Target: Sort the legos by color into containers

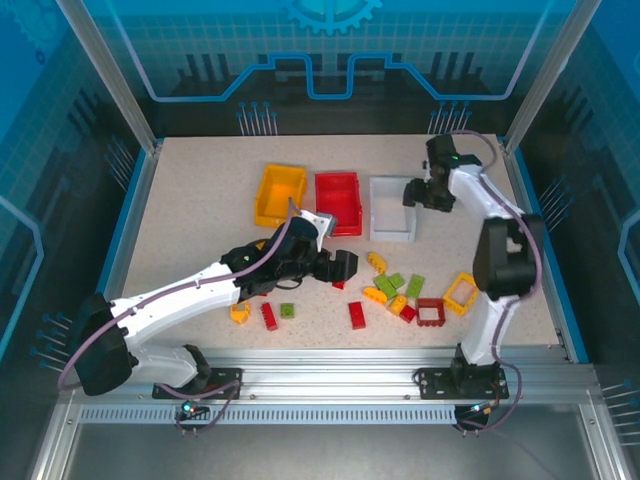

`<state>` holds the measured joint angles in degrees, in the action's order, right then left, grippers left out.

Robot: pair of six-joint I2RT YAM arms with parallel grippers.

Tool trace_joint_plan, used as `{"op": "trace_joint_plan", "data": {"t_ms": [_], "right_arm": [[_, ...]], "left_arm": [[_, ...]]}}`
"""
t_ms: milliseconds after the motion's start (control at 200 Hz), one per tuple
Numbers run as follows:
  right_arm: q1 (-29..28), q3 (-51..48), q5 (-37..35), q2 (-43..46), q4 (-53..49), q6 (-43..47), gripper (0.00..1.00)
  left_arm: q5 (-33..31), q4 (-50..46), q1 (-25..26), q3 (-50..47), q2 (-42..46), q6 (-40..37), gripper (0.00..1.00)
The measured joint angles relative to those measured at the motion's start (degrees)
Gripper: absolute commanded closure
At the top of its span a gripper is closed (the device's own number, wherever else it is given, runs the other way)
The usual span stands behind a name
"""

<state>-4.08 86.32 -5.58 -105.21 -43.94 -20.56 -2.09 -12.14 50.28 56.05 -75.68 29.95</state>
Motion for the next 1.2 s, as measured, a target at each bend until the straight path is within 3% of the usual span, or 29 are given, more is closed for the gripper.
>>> {"op": "trace_joint_plan", "data": {"t_ms": [85, 205, 375, 650, 940, 1201], "right_arm": [[4.42, -9.57, -0.35, 13.42, 2.03, -4.46, 0.3], [15.8, -24.24, 0.09, 32.02, 4.31, -11.23, 0.29], [25.64, -42.03, 3.3, 43.25, 3.61, -15.52, 0.3], [30.56, -52.02, 8.02, 40.19, 4.2, -13.73, 0.35], [30.67, -52.17, 11.26, 32.24, 8.55, -11.54, 0.58], [28.89, -52.04, 9.33, 31.74, 8.85, -11.23, 0.79]], "left_arm": [[0.2, 1.03, 2.56, 0.5, -1.95, 0.2, 0.13], [0.44, 3.17, 7.48, 2.56, -6.4, 0.48, 0.13], [0.46, 6.01, 13.05, 5.86, -12.44, 1.64, 0.14], [0.92, 8.63, 16.46, 6.56, -16.33, 3.87, 0.15], [0.9, 9.94, 16.63, 6.56, -16.33, 4.63, 0.15], [0.87, 10.29, 16.63, 6.56, -16.33, 4.63, 0.15]]}}
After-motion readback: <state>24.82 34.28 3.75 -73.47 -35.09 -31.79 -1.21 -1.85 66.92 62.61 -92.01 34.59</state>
